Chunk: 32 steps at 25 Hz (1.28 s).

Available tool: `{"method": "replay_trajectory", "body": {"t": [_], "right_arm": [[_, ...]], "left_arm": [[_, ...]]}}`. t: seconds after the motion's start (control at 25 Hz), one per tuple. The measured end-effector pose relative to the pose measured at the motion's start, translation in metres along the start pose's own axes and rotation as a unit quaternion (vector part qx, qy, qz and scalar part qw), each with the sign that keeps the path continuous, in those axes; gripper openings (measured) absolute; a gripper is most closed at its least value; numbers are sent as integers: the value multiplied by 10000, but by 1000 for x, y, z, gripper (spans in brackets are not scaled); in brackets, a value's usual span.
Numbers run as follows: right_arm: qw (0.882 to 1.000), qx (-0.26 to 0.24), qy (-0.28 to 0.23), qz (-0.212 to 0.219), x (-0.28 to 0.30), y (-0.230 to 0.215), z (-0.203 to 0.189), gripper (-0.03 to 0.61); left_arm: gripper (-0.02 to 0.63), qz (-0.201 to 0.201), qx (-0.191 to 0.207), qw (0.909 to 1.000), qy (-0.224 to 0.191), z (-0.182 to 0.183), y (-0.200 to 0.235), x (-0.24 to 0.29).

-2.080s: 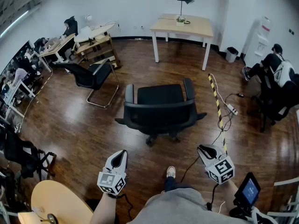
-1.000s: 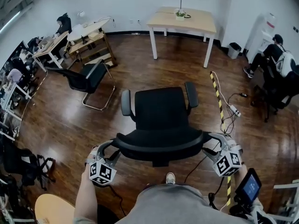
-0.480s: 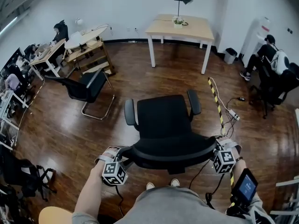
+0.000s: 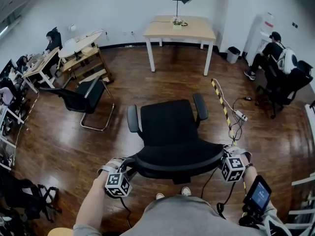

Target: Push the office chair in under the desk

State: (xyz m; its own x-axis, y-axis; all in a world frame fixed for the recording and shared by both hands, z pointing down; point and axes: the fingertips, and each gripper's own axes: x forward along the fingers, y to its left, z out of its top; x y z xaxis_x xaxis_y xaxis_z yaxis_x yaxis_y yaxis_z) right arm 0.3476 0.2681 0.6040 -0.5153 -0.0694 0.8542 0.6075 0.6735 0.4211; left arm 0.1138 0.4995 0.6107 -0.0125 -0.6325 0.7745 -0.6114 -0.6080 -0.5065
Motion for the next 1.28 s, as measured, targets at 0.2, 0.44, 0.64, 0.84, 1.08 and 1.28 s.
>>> {"method": "replay_trajectory", "body": {"t": [0.2,0.44,0.64,0.84,1.08,1.28], "right_arm": [[9998,139,52,-106,3,1,19,149],[9985,279,150,-444,9,28,74,141],[9971,332,172,-664,17,45,116,133],[9962,462,182,-720,20,49,128,133],[9948,561,302,-792,24,51,135,133],[9945,596,339,-791,20,51,132,133]], "left_arm": [[146,-137,194,9997,33,-21,22,2],[148,-361,527,9978,197,-69,31,-11],[156,-428,694,9957,443,-106,45,-17],[161,-438,783,9949,462,-119,54,-14],[160,-402,879,9949,282,-121,56,-16],[160,-406,876,9950,267,-115,56,-18]]}}
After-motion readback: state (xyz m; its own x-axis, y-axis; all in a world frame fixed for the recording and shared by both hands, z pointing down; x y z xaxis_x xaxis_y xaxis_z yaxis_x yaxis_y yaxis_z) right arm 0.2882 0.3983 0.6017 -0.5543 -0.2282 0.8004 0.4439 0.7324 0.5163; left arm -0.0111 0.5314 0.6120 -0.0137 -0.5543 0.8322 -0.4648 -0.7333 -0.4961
